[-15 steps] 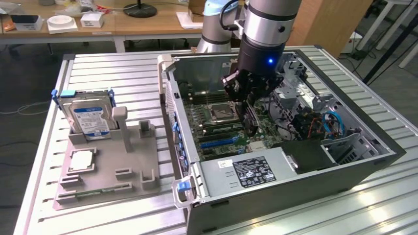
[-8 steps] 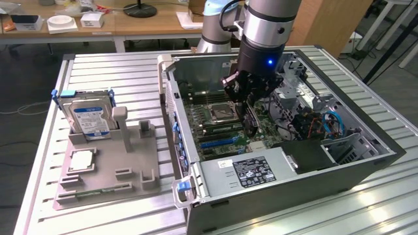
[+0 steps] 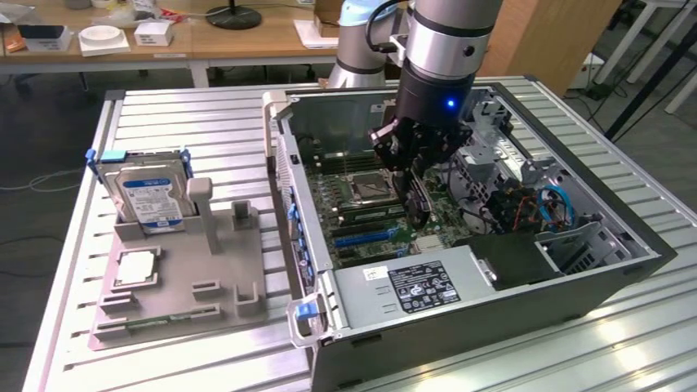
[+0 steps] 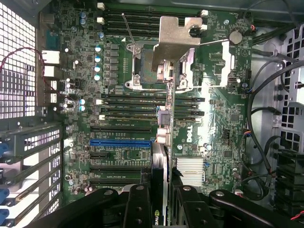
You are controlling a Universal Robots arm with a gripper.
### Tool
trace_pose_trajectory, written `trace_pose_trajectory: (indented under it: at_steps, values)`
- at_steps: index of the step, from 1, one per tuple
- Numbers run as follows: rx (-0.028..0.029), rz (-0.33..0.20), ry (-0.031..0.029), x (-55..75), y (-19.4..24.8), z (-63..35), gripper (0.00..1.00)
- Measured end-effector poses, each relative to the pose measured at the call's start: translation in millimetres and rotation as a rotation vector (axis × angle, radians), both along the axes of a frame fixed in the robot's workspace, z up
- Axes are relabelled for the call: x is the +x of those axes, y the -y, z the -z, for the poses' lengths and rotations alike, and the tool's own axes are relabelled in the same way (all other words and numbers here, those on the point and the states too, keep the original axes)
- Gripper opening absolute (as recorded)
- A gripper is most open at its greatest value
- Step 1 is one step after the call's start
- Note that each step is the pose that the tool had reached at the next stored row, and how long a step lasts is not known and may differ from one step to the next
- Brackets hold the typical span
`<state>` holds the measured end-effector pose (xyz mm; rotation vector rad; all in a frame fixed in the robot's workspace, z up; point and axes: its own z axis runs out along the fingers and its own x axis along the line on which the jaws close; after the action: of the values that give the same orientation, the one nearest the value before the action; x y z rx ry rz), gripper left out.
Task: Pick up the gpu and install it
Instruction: 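Insert the gpu into the slot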
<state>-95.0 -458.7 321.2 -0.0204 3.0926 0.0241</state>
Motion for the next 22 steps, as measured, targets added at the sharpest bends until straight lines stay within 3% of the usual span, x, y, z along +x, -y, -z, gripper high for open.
trace_pose_trajectory:
  at_steps: [9,22]
  values:
    - [-0.0001,-0.01,0.0023,-0.1,0.1,0.2,0.26]
    - [0.0003,-0.239,0.0023,-0.1,0.1,12.1,0.26]
